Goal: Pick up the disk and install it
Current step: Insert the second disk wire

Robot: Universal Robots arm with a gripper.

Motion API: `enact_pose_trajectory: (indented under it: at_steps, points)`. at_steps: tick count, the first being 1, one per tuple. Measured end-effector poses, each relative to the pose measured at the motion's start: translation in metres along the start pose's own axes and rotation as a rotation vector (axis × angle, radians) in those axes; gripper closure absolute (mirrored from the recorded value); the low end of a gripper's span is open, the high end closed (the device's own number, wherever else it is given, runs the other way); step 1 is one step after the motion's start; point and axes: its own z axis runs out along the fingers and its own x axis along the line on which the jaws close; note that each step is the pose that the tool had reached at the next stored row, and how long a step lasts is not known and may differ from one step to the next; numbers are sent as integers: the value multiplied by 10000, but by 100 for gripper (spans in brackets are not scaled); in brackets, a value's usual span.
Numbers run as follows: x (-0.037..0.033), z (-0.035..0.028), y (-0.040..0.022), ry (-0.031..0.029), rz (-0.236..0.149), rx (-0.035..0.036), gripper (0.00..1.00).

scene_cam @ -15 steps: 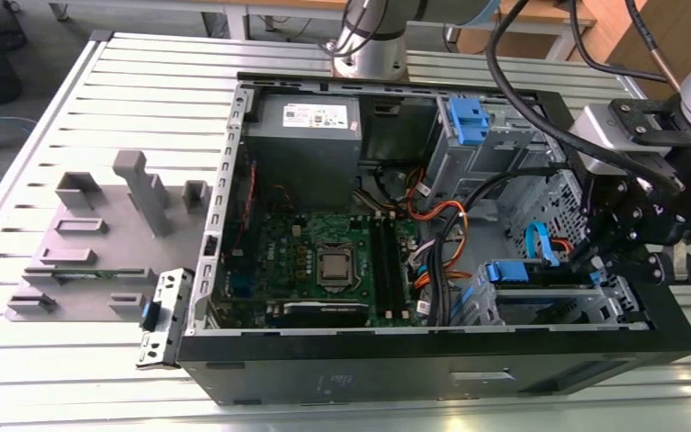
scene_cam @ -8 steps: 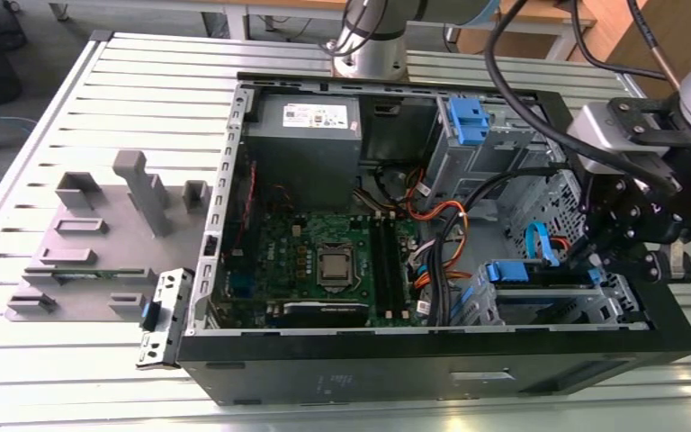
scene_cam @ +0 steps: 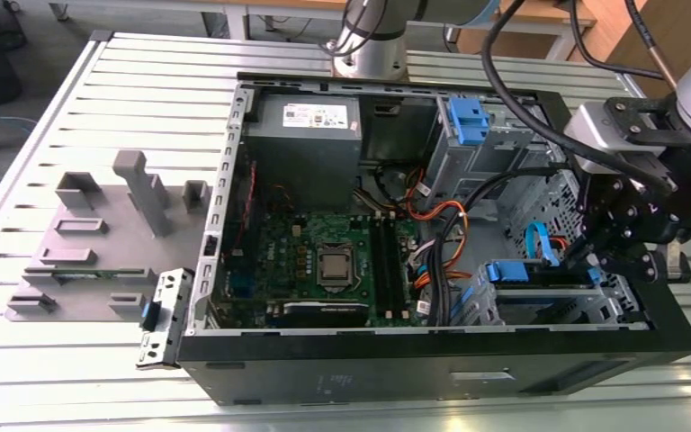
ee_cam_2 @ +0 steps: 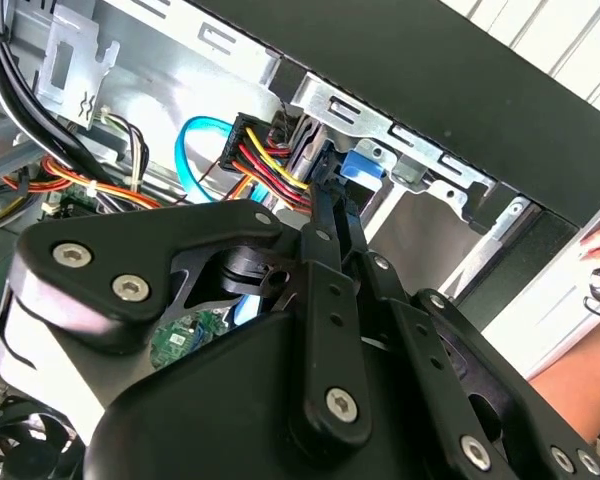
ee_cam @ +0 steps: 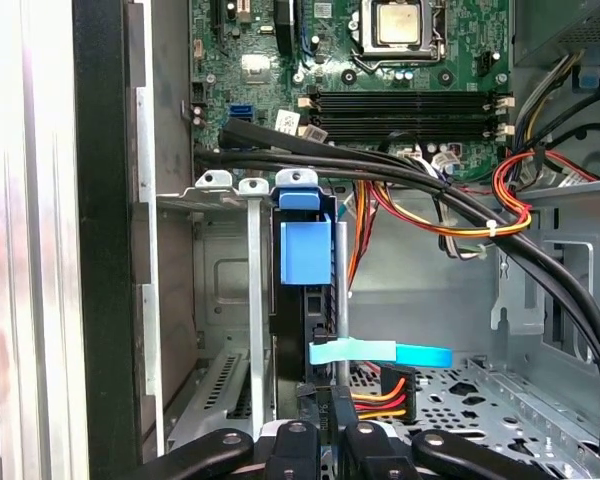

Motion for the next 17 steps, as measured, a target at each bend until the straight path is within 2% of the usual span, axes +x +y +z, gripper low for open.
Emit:
enact_pose_trajectory:
  at_steps: [11,17]
  points:
    - [2,7,46,0,37,1,84]
    - [2,21,49,1,50,1,84]
